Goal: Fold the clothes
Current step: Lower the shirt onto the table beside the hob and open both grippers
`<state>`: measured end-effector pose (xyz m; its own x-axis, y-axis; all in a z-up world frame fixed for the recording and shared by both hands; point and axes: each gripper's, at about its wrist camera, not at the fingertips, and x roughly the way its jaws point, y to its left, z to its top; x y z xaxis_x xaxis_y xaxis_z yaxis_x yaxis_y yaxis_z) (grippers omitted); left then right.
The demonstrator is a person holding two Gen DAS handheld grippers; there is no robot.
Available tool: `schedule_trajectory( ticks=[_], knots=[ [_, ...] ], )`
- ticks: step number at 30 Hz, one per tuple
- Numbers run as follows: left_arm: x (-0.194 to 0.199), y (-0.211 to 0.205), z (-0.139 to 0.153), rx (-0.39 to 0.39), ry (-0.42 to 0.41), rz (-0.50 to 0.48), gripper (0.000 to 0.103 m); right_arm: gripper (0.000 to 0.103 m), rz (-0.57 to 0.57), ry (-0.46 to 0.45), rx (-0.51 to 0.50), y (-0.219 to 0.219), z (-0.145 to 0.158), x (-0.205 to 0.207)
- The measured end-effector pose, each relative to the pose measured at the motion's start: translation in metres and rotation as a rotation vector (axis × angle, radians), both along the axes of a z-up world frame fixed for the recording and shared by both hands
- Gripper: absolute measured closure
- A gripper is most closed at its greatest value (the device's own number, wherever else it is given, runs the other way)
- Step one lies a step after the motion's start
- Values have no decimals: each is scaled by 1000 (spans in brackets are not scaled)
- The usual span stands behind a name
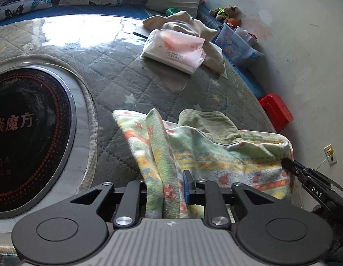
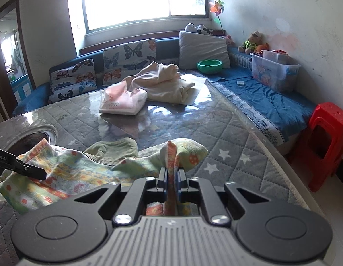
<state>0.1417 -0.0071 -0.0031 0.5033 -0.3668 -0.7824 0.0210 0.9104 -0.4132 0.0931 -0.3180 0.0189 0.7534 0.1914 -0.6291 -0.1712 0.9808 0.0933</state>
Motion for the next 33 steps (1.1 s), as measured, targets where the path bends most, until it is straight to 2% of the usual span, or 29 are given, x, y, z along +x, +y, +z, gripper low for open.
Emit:
schedule_trajectory(
  ticks=[3,12,15,24,29,33],
  knots=[
    [0,0,-1,10,4,0,79,95,-5,8,-2,-1,-3,1],
    [0,1,-6,36,20,7,65,94,-23,33,-32,-2,-16,4],
    [0,2,-6,69,15,20,54,92,-32,41,-41,-4,-20,4],
    [0,4,-2,117,1,38,48,89,-71,39,-68,-11,-19,4],
    [-1,-1,-2,155,-11,32,41,71,-57,41,-72,-2,-20,4],
    [-3,-4,-1,192,-27,26,34,62,-24,54,-78,8,-23,4]
  ],
)
